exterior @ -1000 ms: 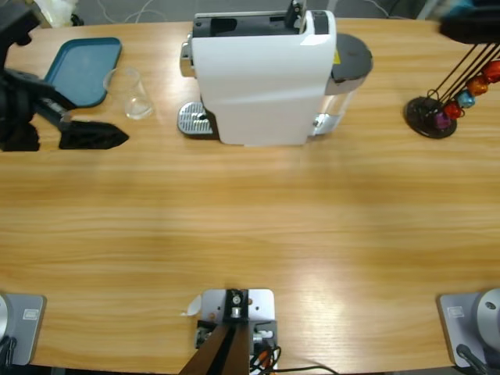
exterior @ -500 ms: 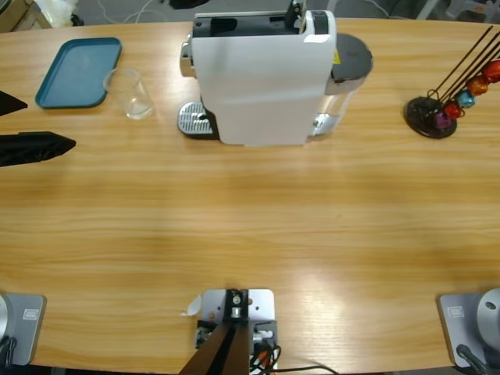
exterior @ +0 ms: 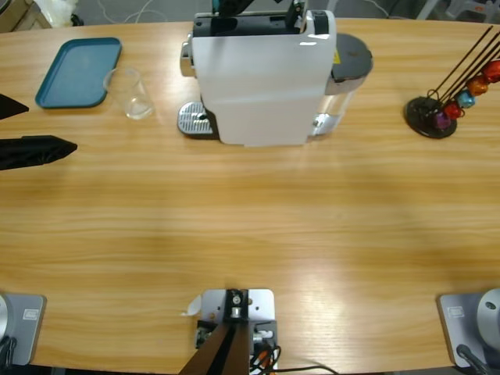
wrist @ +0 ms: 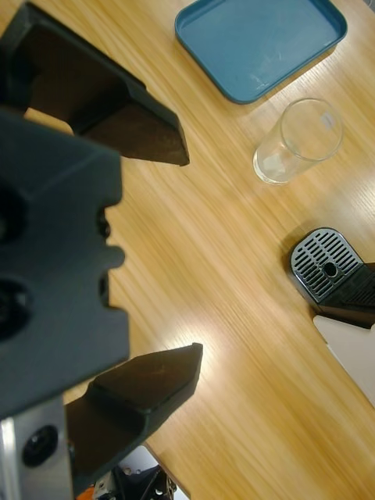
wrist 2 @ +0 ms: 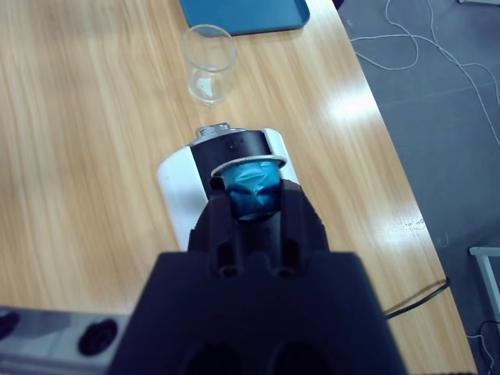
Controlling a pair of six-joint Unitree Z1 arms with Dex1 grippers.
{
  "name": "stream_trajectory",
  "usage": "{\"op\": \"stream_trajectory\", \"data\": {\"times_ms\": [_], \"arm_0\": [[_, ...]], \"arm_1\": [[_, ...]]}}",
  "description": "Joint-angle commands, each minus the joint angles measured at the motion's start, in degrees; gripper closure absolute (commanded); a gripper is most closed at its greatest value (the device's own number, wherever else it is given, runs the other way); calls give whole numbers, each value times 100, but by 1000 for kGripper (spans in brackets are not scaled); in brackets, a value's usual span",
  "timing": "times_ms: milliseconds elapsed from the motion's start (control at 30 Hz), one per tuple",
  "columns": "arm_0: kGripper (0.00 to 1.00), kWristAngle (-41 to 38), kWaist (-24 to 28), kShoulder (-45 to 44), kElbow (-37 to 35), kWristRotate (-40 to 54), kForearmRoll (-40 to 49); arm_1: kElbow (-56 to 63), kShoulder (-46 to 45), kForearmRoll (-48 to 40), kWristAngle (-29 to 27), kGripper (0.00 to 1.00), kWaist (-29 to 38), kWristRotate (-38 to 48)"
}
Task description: Pour coffee
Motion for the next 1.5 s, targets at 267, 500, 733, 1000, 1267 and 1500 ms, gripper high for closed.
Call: {"op": "stream_trajectory", "data": {"times_ms": [267,500,733,1000,1267,1500], "arm_0": [[4,36,61,73,347,42,-52],[4,27,61,52,384,33,-73],[4,31,61,49,393,33,-82],[4,20,61,112,411,33,-150],[0,50,61,174,370,50,-196],[1,-40,54,179,224,6,-196]], "arm_1": [[138,337,59,30,1000,-62,-131],[454,304,106,67,1000,8,-219],[426,364,80,-49,281,78,-161],[354,-4,34,-295,9,124,-103],[224,-861,641,-191,1000,991,832],[2752,-2058,-76,-1153,1000,1077,4901]]}}
